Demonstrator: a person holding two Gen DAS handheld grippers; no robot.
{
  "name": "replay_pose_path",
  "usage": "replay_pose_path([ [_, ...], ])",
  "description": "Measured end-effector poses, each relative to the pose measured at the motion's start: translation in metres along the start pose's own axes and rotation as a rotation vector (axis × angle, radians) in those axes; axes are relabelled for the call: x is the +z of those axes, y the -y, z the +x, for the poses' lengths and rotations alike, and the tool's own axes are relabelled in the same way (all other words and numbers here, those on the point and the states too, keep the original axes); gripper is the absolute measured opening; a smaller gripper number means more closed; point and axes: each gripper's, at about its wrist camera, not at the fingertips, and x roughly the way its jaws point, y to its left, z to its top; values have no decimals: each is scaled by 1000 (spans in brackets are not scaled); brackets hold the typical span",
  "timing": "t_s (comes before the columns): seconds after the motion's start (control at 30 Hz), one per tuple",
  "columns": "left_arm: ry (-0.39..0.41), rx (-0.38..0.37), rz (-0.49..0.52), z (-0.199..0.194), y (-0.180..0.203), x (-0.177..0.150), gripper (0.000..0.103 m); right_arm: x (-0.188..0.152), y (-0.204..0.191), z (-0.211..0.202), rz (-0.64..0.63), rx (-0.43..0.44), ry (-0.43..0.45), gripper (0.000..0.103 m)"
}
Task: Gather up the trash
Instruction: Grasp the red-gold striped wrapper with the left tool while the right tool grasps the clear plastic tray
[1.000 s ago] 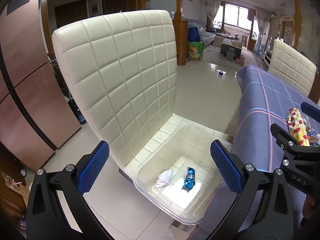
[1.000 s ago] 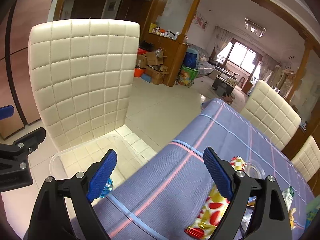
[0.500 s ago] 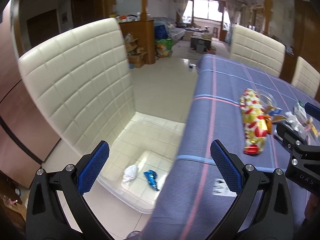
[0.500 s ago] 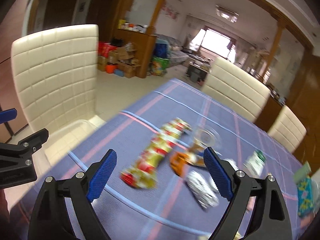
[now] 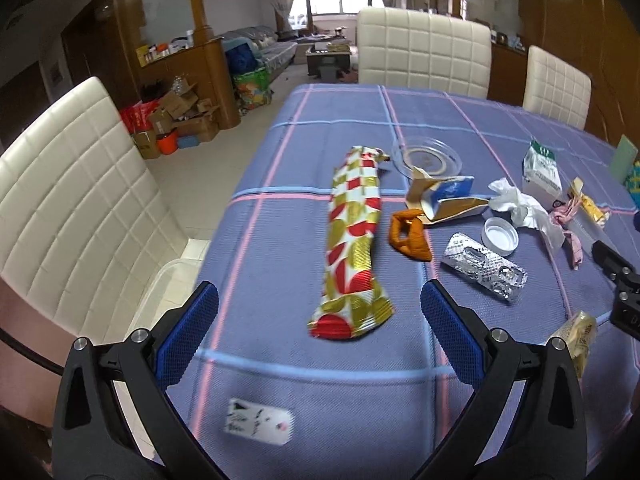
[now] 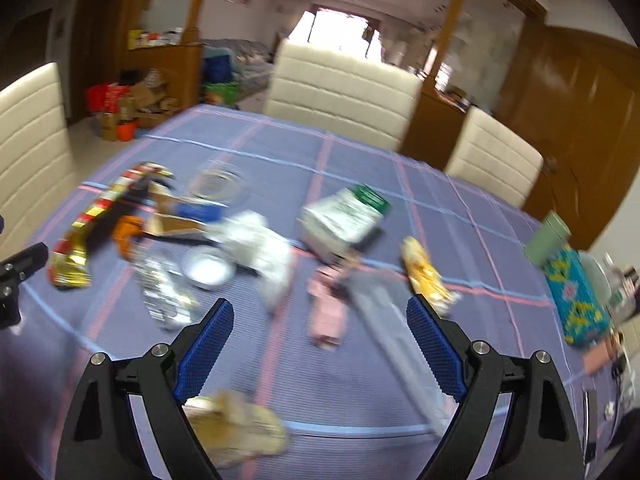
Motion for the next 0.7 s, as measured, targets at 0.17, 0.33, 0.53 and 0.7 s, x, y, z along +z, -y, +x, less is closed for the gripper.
replay_pose_path([
  [0.17,-26,28,8,24,15,12,100,-12,26,20,21,-30,-53,86],
  [0.33,-55,48,5,45,16,15,100,-22,41,41,32,-54,-115,86],
  [0.53,-94,64,-5,63,13,12,99,-31,53,61,91,-26,-170,83],
  [0.7,-125,1,-34,69,10,9,76,-29,51,58,126,63,-179,39],
])
